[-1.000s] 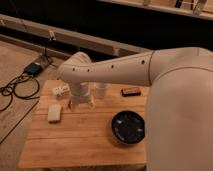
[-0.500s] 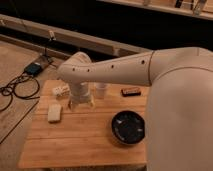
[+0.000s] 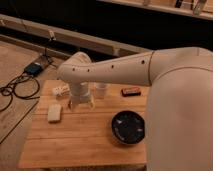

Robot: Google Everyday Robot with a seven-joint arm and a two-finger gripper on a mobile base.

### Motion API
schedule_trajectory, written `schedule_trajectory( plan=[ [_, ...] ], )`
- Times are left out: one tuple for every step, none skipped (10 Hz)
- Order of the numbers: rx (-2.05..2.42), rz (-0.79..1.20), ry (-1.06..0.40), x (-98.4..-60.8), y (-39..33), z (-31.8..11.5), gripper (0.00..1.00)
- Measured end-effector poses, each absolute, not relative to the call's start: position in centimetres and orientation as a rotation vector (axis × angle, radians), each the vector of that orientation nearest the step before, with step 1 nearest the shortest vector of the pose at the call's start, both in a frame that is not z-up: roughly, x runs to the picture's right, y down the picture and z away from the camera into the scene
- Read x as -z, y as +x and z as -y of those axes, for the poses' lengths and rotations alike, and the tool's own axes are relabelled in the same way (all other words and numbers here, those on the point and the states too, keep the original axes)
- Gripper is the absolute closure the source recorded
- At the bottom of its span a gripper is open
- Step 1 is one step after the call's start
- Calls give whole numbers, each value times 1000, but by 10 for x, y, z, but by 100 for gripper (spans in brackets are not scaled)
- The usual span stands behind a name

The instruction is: Move the arm in a circular motion

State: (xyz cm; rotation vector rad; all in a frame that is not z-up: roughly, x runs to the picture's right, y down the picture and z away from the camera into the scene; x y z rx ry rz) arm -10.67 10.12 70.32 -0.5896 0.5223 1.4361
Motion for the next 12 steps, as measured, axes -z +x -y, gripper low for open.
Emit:
schedule_trajectory(
  plan=[
    [-1436,-522,-590,-703,-107,-101,35],
    [-1437,-521,-590,-703,-108,-101,35],
    [-1440,-528,-594,-707,-108,-101,35],
    [-1448,-552,-595,-712,-104,-104,35],
    [-1466,-577,-592,-715,-98,-106,35],
    [-1502,-611,-577,-721,-83,-106,35],
    [-1559,-644,-559,-725,-61,-102,35],
    [-1600,-665,-545,-728,-42,-98,35],
    [-1650,-685,-524,-728,-18,-87,35],
    [-1677,-694,-507,-727,1,-77,35],
    [-1704,-702,-484,-726,29,-57,35],
    [-1704,-703,-469,-728,45,-38,35]
  ],
)
